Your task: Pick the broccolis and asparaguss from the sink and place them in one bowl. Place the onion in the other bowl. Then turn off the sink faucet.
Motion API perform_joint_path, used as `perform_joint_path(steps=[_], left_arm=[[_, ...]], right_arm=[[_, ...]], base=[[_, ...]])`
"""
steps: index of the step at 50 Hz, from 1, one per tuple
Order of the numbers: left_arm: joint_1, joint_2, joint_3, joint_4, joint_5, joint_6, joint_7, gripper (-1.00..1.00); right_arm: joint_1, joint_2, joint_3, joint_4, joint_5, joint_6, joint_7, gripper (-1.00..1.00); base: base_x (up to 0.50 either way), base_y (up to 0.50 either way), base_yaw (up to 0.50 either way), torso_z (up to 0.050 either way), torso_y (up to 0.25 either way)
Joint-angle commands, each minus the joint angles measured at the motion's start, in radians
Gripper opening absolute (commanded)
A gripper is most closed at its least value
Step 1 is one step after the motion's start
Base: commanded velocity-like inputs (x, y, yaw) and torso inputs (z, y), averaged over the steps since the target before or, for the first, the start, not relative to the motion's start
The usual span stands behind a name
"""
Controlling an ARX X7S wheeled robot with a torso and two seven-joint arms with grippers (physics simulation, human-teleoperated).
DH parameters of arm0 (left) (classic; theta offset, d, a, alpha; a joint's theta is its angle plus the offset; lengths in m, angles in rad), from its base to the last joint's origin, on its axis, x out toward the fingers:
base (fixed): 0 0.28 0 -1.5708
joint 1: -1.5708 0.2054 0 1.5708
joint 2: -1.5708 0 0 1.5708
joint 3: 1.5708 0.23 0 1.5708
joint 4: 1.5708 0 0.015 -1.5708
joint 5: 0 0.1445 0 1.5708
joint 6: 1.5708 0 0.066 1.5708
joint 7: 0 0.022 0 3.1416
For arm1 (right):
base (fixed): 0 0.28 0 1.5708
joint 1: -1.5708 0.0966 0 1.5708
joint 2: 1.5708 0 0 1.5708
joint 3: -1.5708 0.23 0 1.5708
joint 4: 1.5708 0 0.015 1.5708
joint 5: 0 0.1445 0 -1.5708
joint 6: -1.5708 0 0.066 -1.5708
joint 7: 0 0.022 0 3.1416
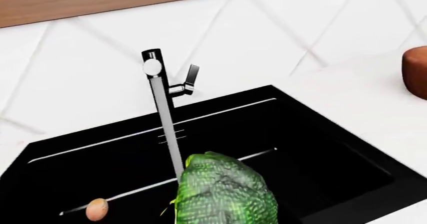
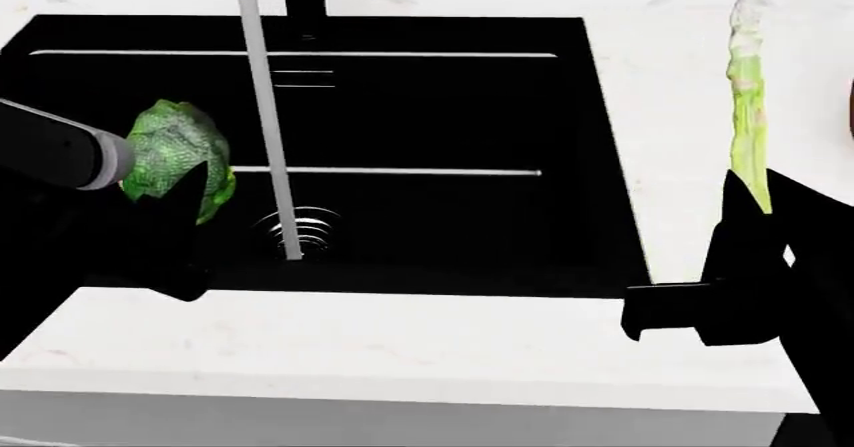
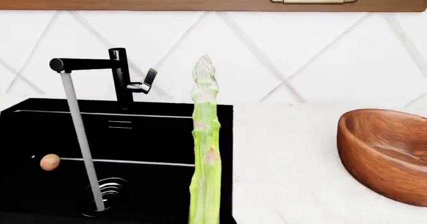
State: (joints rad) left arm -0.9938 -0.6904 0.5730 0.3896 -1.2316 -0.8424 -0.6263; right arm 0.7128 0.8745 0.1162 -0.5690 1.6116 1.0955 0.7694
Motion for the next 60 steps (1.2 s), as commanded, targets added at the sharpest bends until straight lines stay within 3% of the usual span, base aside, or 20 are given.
perform_joint_path(steps=[1,28,39,45,60], left_arm=[[0.0,0.002,-0.006,0.005,-0.01,0.009,-0.016,-1.0],[-0.008,0.015,-0.006,-0.002,-0.016,0.016,-0.017,-1.0],[-0.006,0.021,-0.002,-0.003,-0.014,0.02,-0.018,-1.0],[-0.001,0.019,-0.003,0.005,-0.017,0.023,-0.022,-1.0],[-0.023,0.019,-0.006,-0.029,-0.006,0.029,0.0,-1.0]], right_arm=[[-0.026,0.012,0.019,-0.019,-0.005,-0.01,-0.002,-1.0],[-0.125,0.032,0.08,-0.057,-0.014,-0.04,-0.009,-1.0],[-0.016,0.128,0.042,-0.036,0.036,0.009,0.026,-1.0],[0.125,0.156,-0.046,0.019,-0.014,0.059,-0.021,-1.0],[0.086,0.121,-0.044,0.03,-0.044,0.024,-0.069,-1.0]], base=[[0.0,-0.5,0.0,0.0,0.0],[0.0,-0.5,0.0,0.0,0.0],[0.0,-0.5,0.0,0.0,0.0],[0.0,-0.5,0.0,0.0,0.0],[0.0,-0.5,0.0,0.0,0.0]])
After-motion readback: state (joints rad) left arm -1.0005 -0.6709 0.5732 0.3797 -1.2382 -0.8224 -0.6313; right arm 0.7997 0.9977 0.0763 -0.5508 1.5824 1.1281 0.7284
